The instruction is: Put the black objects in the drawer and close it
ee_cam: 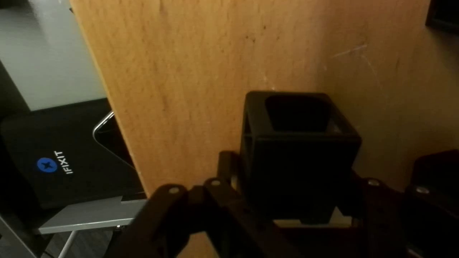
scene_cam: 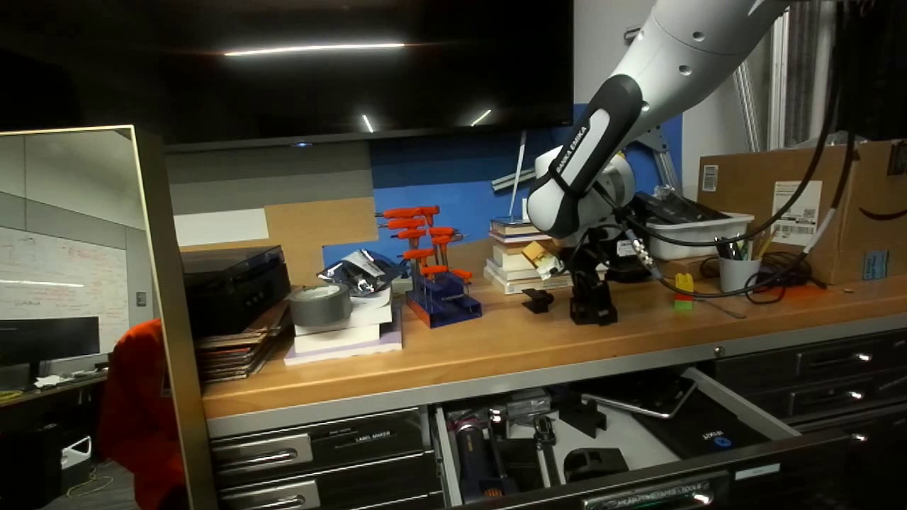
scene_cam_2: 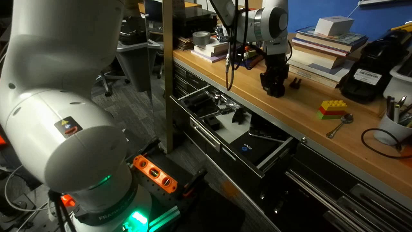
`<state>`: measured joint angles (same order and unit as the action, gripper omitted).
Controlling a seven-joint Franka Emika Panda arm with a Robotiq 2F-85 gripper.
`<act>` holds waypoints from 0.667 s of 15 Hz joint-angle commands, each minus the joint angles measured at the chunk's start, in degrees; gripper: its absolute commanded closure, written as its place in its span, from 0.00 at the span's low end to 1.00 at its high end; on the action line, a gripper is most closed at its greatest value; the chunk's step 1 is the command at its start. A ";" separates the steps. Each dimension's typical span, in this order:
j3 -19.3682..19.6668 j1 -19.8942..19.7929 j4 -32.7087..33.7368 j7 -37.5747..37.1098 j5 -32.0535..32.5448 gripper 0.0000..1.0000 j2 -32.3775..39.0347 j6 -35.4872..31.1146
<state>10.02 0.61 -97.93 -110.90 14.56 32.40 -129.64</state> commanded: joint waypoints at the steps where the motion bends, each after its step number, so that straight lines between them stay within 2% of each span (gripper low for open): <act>1: 0.52 0.52 -0.50 1.81 -0.71 0.65 -1.33 1.04; 3: 0.13 0.58 -2.66 3.02 -0.75 0.75 -3.07 0.41; 10: -2.03 2.84 -16.52 6.88 -0.51 0.75 -14.03 -0.67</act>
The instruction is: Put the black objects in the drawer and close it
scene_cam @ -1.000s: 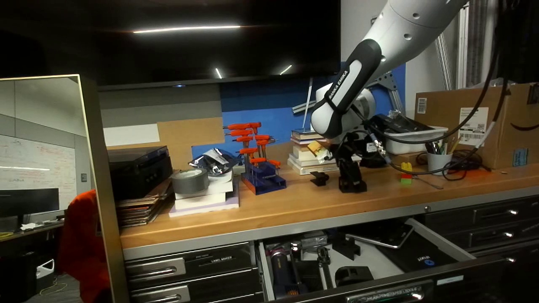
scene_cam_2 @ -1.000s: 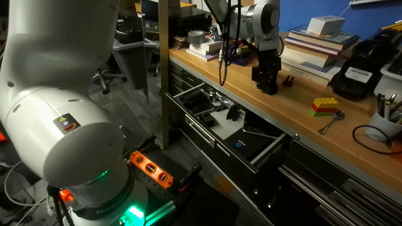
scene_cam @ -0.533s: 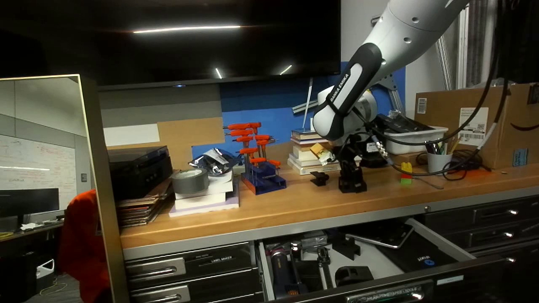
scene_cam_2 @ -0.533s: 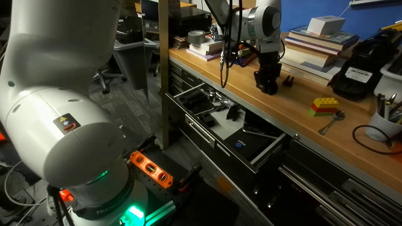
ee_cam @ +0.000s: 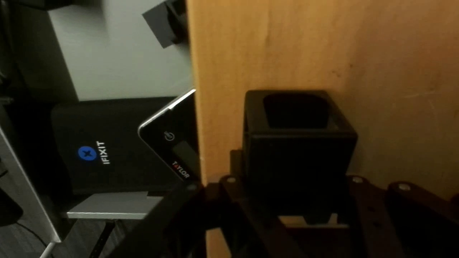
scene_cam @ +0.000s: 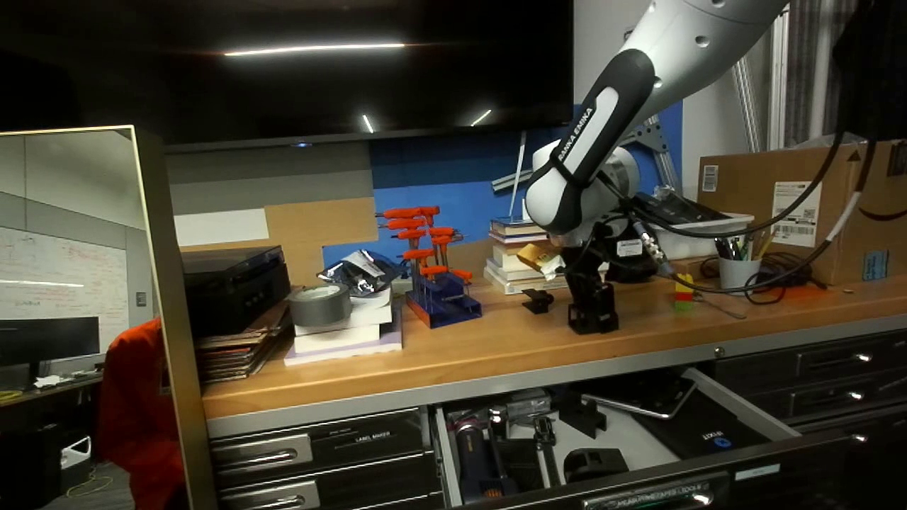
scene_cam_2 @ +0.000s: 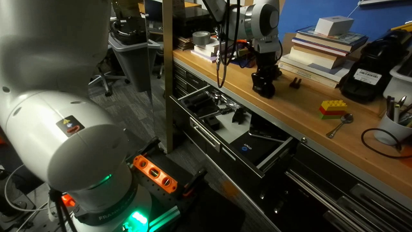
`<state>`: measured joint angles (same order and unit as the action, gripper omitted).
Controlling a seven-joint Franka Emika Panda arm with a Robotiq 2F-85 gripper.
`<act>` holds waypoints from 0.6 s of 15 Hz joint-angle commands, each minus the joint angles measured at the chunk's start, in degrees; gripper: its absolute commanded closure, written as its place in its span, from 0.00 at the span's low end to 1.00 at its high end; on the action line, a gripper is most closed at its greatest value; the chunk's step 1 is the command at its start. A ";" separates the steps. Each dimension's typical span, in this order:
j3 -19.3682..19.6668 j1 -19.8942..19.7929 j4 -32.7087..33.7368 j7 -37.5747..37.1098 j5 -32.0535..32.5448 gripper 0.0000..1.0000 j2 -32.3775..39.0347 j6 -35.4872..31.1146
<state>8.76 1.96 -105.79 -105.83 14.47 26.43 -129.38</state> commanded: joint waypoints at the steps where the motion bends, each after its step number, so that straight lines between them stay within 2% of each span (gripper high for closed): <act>1: -1.05 2.18 -10.82 1.40 0.02 0.75 -9.98 -0.79; 5: -3.86 4.43 -21.17 0.19 0.35 0.75 -19.09 -1.49; 9: -7.86 5.11 -28.77 -1.58 -1.47 0.75 -22.22 -5.21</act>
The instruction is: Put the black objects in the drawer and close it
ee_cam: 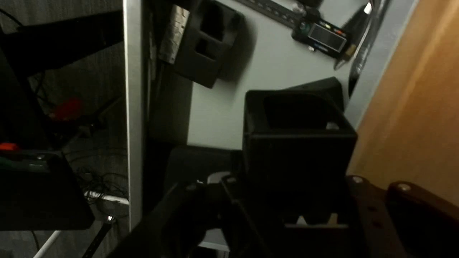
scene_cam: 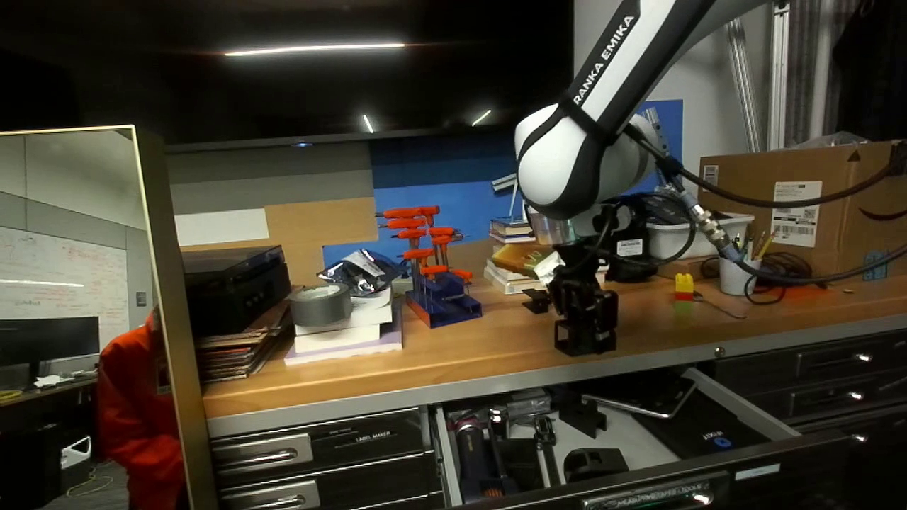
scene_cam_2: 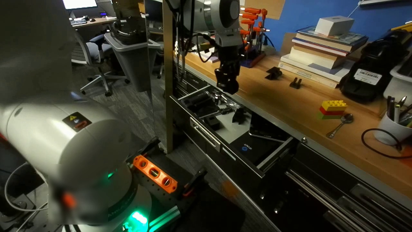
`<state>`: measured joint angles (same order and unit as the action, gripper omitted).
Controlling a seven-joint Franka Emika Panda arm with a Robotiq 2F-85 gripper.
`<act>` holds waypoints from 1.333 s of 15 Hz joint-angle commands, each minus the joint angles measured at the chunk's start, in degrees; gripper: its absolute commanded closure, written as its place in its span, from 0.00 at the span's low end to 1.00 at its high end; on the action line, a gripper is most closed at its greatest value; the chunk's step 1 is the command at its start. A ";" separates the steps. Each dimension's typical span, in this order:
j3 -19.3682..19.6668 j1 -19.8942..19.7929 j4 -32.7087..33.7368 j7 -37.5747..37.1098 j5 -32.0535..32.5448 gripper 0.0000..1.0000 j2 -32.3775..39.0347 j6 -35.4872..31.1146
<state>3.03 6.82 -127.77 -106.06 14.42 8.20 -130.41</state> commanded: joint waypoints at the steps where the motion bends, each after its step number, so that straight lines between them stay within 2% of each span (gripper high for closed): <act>1: -2.98 0.19 -7.83 -1.33 -2.14 0.75 -3.67 -5.80; 4: -4.36 0.00 -8.62 -1.37 -3.79 0.75 -0.68 -9.26; 7: -4.04 0.18 -7.21 -1.84 -3.54 0.75 2.81 -11.14; 15: 0.62 1.72 0.86 -5.18 -0.71 0.75 13.42 -13.28; 20: 3.70 3.51 3.26 -7.50 -0.37 0.75 17.50 -13.79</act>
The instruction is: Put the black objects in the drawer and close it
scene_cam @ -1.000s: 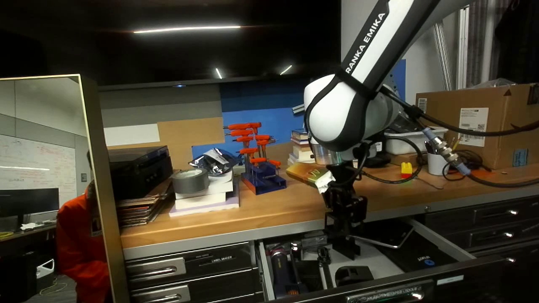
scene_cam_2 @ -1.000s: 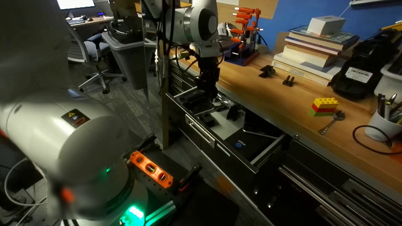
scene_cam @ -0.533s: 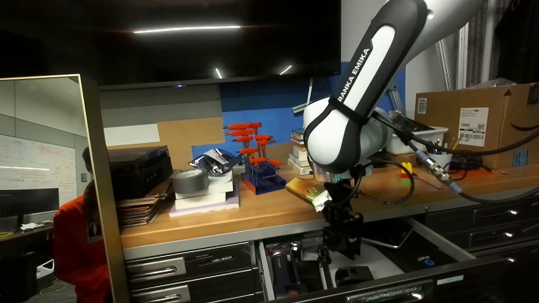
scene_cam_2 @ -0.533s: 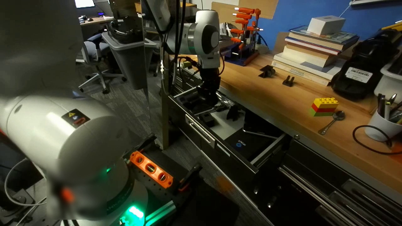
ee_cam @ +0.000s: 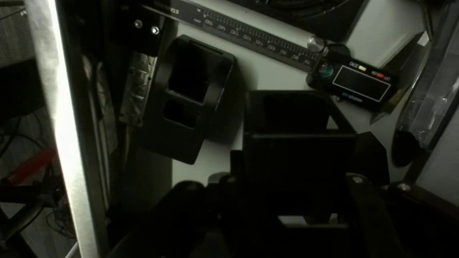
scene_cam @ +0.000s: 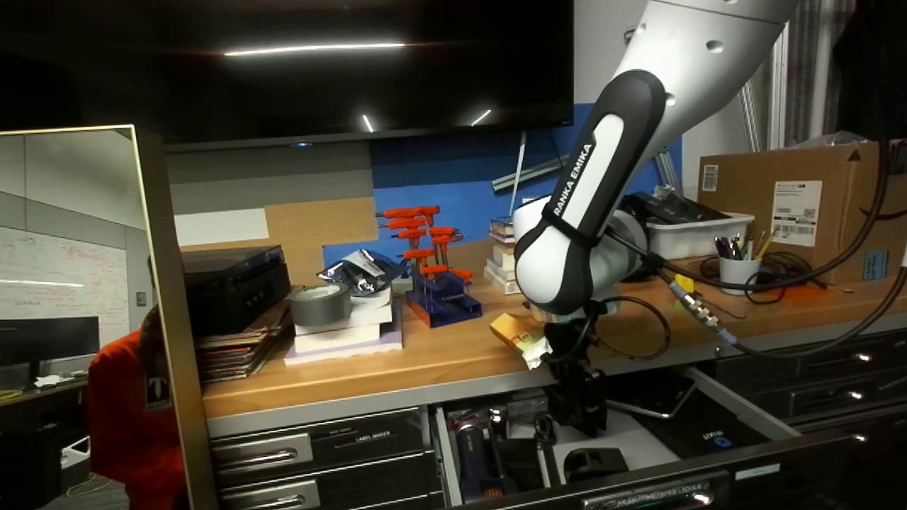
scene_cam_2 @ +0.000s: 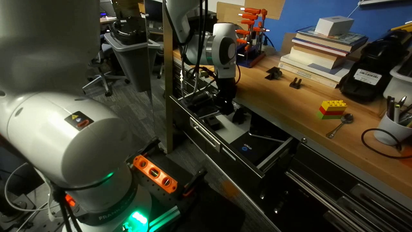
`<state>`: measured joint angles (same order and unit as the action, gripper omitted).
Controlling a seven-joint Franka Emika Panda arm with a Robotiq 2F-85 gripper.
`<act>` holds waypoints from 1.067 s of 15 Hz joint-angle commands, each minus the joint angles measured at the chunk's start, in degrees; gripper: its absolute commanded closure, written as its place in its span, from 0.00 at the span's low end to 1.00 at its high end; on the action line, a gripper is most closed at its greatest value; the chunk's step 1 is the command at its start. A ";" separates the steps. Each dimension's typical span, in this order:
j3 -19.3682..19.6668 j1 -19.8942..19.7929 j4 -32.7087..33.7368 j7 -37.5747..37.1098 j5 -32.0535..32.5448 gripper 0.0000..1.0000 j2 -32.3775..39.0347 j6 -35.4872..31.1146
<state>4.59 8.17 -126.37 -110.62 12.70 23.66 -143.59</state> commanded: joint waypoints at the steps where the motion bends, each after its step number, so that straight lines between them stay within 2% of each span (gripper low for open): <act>1: 2.75 2.88 1.91 -3.98 1.62 0.75 2.51 -0.30; 8: 4.48 5.62 1.60 -8.76 2.62 0.75 4.39 -0.85; 9: 4.45 5.69 1.64 -9.12 2.65 0.72 4.54 -0.88; 10: 4.38 5.70 1.66 -9.39 2.60 0.25 4.69 -0.89; 12: 4.17 5.59 1.78 -9.35 2.39 0.19 4.97 -0.81; 14: 4.26 5.62 1.81 -9.51 2.42 0.02 5.14 -0.88; 16: 4.57 5.99 1.86 -9.92 2.98 0.00 4.62 -0.54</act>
<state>7.95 12.88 -125.28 -118.72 14.32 28.41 -143.69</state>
